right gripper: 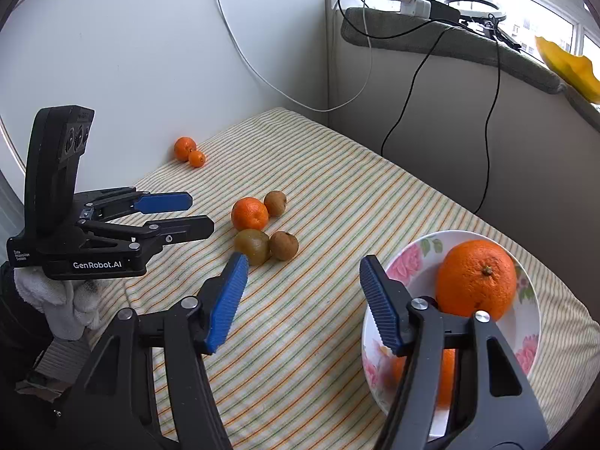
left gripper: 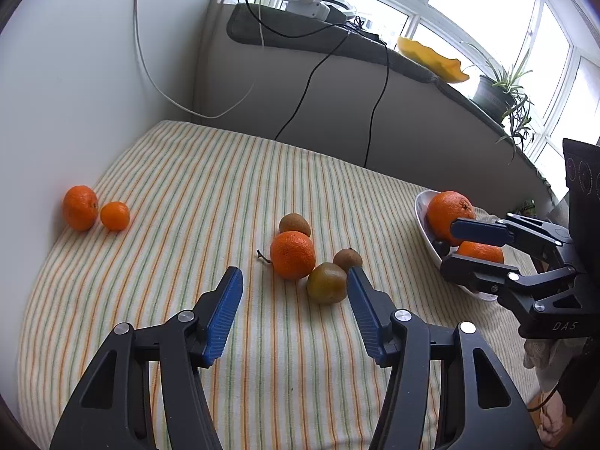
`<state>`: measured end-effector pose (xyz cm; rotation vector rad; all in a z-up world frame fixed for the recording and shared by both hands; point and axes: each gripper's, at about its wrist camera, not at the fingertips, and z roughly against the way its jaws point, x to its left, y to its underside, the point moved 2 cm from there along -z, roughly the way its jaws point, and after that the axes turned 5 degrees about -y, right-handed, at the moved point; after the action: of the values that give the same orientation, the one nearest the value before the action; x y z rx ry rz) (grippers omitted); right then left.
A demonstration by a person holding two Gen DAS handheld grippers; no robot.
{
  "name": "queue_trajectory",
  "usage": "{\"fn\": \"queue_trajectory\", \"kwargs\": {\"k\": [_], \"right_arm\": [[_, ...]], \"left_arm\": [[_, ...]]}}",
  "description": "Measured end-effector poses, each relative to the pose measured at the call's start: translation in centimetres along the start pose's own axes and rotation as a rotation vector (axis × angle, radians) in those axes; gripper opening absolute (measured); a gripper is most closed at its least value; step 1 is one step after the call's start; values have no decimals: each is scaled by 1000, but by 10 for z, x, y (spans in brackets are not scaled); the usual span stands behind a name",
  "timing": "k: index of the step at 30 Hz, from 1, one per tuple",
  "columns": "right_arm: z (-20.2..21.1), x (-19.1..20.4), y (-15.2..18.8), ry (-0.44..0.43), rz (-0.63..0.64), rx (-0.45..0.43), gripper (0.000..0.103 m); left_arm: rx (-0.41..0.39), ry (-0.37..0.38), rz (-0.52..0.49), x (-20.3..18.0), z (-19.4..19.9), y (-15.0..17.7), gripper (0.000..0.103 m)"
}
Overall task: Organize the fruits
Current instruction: 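Move the right tool to a brown kiwi on the cloth, then close the right gripper around the brown kiwi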
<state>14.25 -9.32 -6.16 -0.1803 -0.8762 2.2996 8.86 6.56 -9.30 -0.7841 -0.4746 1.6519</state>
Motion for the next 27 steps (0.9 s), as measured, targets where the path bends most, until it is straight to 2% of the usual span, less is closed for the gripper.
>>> {"fn": "queue_trajectory", "kwargs": {"k": [3, 6, 10, 20, 24, 27], "right_arm": [[-18, 2, -3, -23, -3, 37, 50], [-35, 5, -8, -37, 4, 65, 49], [-57, 8, -14, -44, 16, 109, 43], [-92, 0, -23, -69, -25, 179, 41], [-97, -7, -26, -104, -70, 196, 41], [-101, -13, -27, -171, -136, 215, 41]], "left_arm": [[3, 17, 14, 2, -4, -4, 50], [10, 25, 25, 6, -9, -6, 45], [16, 29, 29, 8, -15, -10, 44], [40, 43, 28, 11, -30, -14, 44], [52, 51, 32, 12, -36, -14, 44], [75, 74, 52, 14, -42, -14, 44]]}}
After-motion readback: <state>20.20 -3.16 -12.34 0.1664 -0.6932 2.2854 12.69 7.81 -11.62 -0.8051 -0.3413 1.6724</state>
